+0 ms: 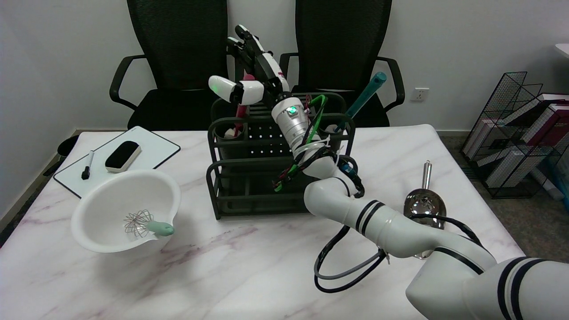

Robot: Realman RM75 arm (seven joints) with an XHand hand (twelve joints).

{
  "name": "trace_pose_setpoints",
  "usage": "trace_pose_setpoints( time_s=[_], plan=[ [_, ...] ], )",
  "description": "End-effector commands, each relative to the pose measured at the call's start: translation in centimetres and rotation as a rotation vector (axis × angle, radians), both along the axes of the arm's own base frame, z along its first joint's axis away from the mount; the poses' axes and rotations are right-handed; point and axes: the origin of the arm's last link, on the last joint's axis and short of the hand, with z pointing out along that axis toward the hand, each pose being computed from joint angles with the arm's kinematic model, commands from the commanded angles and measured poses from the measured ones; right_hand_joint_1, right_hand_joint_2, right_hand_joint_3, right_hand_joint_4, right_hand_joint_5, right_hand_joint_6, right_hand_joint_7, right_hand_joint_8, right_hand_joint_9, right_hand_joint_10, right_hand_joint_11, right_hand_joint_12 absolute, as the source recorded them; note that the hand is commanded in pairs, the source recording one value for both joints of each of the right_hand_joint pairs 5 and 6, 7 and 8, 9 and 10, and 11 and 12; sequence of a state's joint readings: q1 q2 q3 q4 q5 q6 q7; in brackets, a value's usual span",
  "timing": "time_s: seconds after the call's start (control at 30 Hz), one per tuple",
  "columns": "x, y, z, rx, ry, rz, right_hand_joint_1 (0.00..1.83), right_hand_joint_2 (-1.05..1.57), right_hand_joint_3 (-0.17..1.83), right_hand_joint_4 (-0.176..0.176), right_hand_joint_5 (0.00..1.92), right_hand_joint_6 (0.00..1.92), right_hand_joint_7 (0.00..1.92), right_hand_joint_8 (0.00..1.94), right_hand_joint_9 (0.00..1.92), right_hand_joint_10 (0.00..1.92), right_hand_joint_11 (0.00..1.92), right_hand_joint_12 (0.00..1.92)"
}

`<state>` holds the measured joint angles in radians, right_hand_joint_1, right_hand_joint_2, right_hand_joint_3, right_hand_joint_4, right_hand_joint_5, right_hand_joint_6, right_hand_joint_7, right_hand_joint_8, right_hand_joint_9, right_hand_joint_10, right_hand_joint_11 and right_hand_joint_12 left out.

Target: Pick up the pink sponge bottle brush.

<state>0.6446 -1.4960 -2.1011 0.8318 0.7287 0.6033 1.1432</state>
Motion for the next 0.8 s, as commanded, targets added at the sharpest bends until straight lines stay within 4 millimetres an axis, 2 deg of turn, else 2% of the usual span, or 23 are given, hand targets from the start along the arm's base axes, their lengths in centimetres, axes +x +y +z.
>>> trace_pose_setpoints(
  time_s=[0.03, 0.17, 0.33, 0.8],
  plan=[
    [0.0, -0.3, -0.3, 0.016, -0.147, -0.062, 1.15, -0.02, 1.11, 0.000, 0.00, 0.00, 0.17, 0.17, 0.14, 0.14, 0.00, 0.00],
    [-1.4, 0.3, 0.0, 0.008, -0.221, -0.106, 1.14, 0.03, 1.15, 0.000, 0.00, 0.00, 0.08, 0.08, 0.10, 0.10, 0.00, 0.00],
    [-2.1, 0.6, 0.2, 0.003, -0.229, -0.122, 1.12, 0.09, 1.18, 0.000, 0.00, 0.00, 0.05, 0.05, 0.08, 0.08, 0.00, 0.00],
    [-1.6, 0.9, -0.6, 0.029, -0.246, -0.114, 1.10, 0.22, 1.20, 0.000, 0.00, 0.00, 0.02, 0.02, 0.07, 0.07, 0.00, 0.00]
  ],
)
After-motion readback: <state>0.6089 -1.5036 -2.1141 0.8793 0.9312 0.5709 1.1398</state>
